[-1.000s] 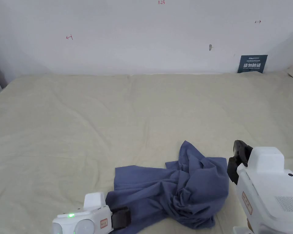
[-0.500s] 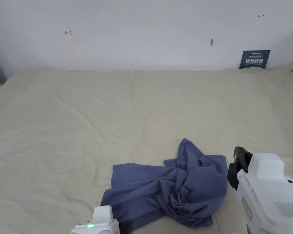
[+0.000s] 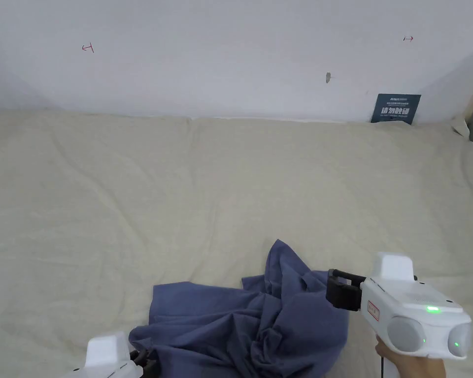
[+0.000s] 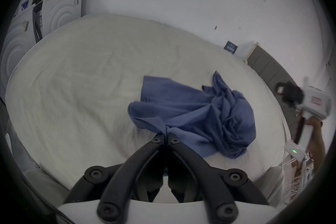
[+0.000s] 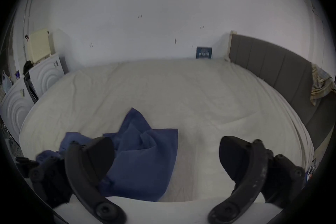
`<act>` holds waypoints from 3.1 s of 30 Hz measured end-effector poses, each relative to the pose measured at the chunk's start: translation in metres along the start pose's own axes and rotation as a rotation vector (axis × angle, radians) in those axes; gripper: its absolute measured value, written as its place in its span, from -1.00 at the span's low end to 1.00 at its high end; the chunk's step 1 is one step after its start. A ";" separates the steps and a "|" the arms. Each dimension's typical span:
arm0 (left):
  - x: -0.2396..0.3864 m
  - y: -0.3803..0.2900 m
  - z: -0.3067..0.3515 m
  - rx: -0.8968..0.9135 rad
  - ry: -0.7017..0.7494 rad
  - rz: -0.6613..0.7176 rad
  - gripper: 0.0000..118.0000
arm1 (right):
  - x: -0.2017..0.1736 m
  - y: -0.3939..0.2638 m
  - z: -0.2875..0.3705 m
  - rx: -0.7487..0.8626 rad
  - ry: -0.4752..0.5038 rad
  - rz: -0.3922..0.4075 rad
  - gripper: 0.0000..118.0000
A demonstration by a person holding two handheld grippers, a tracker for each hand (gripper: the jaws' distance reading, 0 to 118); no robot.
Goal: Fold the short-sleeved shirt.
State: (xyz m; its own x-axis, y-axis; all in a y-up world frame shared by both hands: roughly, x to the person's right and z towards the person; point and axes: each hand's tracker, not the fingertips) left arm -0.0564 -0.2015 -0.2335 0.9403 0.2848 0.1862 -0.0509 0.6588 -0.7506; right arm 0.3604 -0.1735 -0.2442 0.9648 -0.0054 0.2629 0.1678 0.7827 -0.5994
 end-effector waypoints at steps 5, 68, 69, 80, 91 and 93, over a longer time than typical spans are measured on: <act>0.002 0.007 -0.010 -0.005 0.008 -0.036 -0.95 | 0.005 0.011 -0.081 -0.194 -0.002 0.010 0.88; -0.059 0.349 -0.019 0.359 0.203 -0.042 -0.95 | 0.002 0.208 -0.051 0.145 0.040 -0.063 -0.89; -0.069 0.332 -0.026 0.329 0.194 -0.021 -0.95 | 0.001 0.189 -0.060 0.107 0.039 -0.060 -0.89; -0.129 0.112 -0.019 0.021 0.256 0.050 -0.95 | 0.012 -0.025 -0.037 -0.181 0.020 -0.114 -0.89; -0.161 -0.011 0.006 -0.207 0.319 0.058 -0.95 | 0.027 -0.144 0.033 -0.328 -0.007 -0.160 -0.89; -0.165 -0.026 0.007 -0.245 0.335 0.062 -0.95 | 0.029 -0.158 0.038 -0.356 -0.010 -0.163 -0.89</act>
State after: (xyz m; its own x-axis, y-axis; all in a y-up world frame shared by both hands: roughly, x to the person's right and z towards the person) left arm -0.2122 -0.2608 -0.2401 0.9975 0.0496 -0.0498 -0.0669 0.4512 -0.8899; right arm 0.3544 -0.2734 -0.1135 0.9181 -0.1044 0.3823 0.3798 0.5072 -0.7736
